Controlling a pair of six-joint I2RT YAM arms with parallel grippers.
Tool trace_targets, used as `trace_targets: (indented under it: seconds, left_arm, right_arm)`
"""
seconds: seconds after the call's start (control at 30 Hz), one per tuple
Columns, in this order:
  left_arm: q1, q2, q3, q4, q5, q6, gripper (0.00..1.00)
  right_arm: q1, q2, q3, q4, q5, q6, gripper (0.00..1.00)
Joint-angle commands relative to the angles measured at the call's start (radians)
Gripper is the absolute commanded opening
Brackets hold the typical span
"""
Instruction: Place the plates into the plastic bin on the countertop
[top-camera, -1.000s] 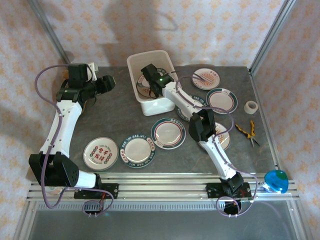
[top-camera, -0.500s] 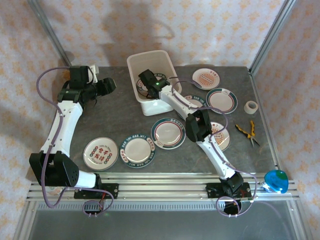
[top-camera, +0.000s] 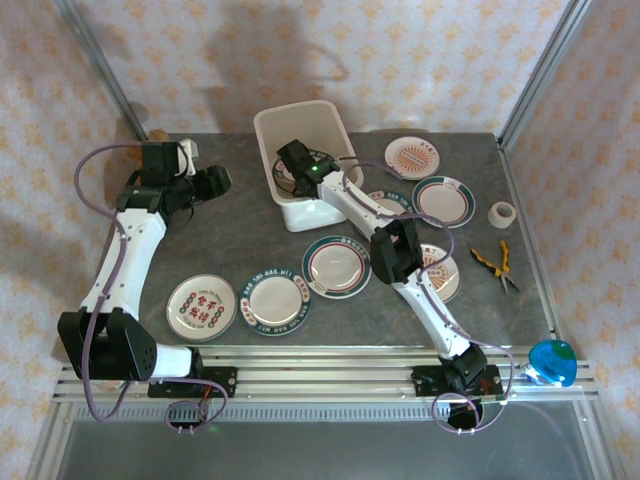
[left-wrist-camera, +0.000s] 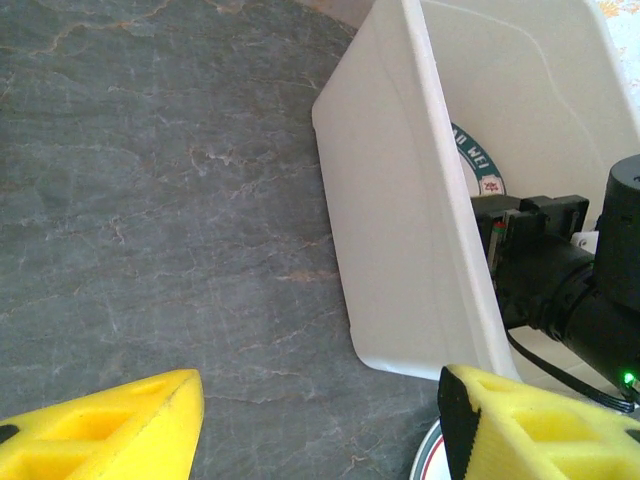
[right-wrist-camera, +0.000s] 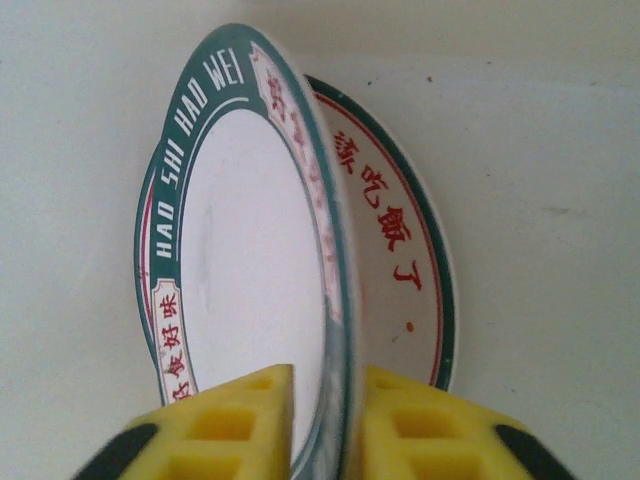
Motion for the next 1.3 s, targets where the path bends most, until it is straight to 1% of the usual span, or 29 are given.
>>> trace_targets:
  seconds: [0.0,0.1,0.23,0.37,0.47,0.5,0.63,0.77,0.9,1.07,1.27]
  left_arm:
    - [0.009,-0.033,-0.025,-0.021,-0.02,0.008,0.64]
    - [0.009,-0.044,-0.043,-0.017,-0.019,0.001,0.64]
    - [0.009,-0.067,-0.065,-0.014,-0.02,-0.007,0.64]
    - [0.009,-0.087,-0.084,-0.024,-0.023,-0.007,0.64]
    - [0.009,-0.099,-0.1,-0.024,-0.022,-0.01,0.64]
    - [0.009,-0.102,-0.104,-0.025,-0.02,-0.011,0.64]
    - [0.009,-0.108,-0.124,-0.039,-0.014,-0.006,0.64]
    - [0.009,-0.123,-0.164,-0.018,-0.012,0.003,0.64]
    - [0.009,-0.124,-0.19,-0.004,0.0,0.006,0.64]
    - [0.009,-0.113,-0.194,0.021,0.017,0.031,0.65]
    - [0.009,-0.121,-0.213,0.098,0.018,-0.01,0.65]
  right_arm:
    - [-0.003,0.024,0.033,0.023,0.009,0.001,0.29]
    - [-0.008,0.024,0.038,0.034,0.0,-0.016,0.4]
    - [-0.011,0.021,0.059,0.058,0.001,-0.053,0.62]
    - [-0.018,0.014,0.07,0.098,-0.012,-0.091,0.76]
    - [-0.026,0.006,0.072,0.137,-0.035,-0.119,0.95]
    - [-0.028,0.004,0.073,0.143,-0.044,-0.123,0.99]
    - [-0.034,0.005,0.075,0.119,-0.069,-0.123,0.99]
    - [-0.042,0.016,0.079,0.077,-0.076,-0.114,0.99]
    - [-0.042,0.016,0.101,0.04,-0.05,-0.14,0.99]
    - [-0.042,0.009,0.095,-0.018,-0.043,-0.119,0.99]
    - [-0.042,0.01,0.092,-0.051,-0.055,-0.091,0.99]
